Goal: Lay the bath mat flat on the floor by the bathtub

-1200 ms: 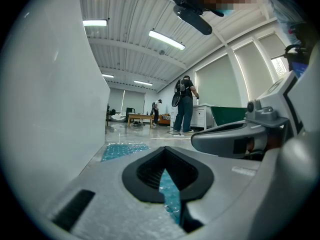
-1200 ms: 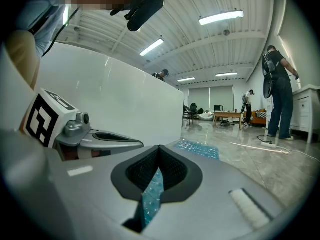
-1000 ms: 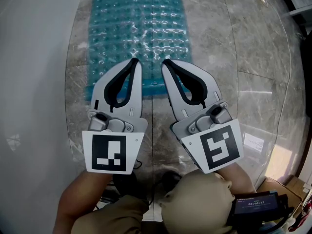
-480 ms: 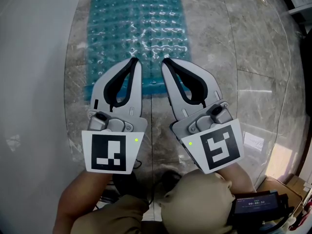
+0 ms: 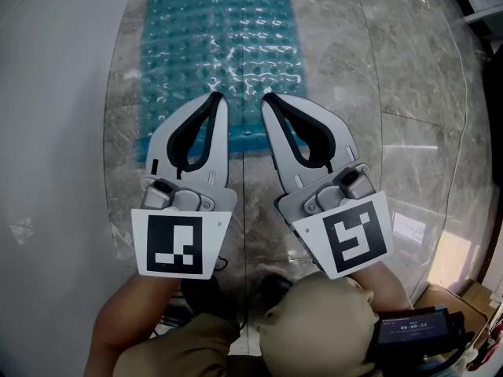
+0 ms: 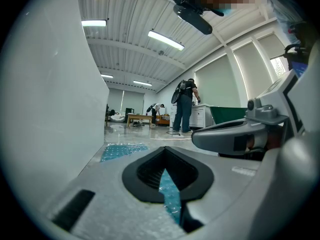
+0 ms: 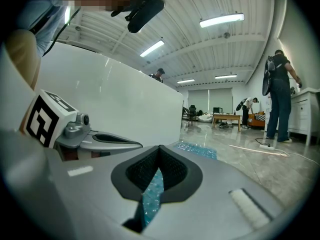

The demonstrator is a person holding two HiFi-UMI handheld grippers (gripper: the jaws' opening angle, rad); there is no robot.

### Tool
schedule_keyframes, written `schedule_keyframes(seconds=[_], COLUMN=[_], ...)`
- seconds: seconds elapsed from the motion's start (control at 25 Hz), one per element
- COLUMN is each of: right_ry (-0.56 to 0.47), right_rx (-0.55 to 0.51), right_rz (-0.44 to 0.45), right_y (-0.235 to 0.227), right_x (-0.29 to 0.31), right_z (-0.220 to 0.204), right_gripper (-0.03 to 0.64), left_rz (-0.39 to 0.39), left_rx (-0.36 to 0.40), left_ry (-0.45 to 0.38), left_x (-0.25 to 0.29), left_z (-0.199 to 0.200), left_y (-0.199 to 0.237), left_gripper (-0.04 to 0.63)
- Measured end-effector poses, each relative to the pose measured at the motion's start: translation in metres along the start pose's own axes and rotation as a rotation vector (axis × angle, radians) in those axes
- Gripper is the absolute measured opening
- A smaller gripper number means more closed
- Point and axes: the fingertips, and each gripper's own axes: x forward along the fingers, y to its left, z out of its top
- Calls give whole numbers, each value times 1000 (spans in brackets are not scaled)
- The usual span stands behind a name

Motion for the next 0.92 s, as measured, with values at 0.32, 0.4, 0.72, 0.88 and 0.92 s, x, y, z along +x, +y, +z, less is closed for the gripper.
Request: schedule_keyframes(seconds=[0.32, 0.4, 0.72, 0.88, 0.92], right_ry=[-2, -3, -8, -7, -8], right_rx=[0, 0, -3, -3, -3], right_rz=[-2, -2, -2, -1, -1], right_y=[-1, 0, -1, 0, 0], right_x=[0, -1, -1, -1, -2], right_z=[0, 1, 1, 2, 2], right_gripper=[6, 6, 5, 6, 6], left_rz=[1, 1, -2, -2, -2], left_rx=[-1, 0, 2, 3, 3], left_ry=[-5, -3, -1, -2, -2], left_x=[0, 0, 0, 1, 1], left_z=[1, 0, 0, -1, -1], left_y=[0, 0, -1, -1, -1], left_gripper=[8, 8, 8, 8, 8])
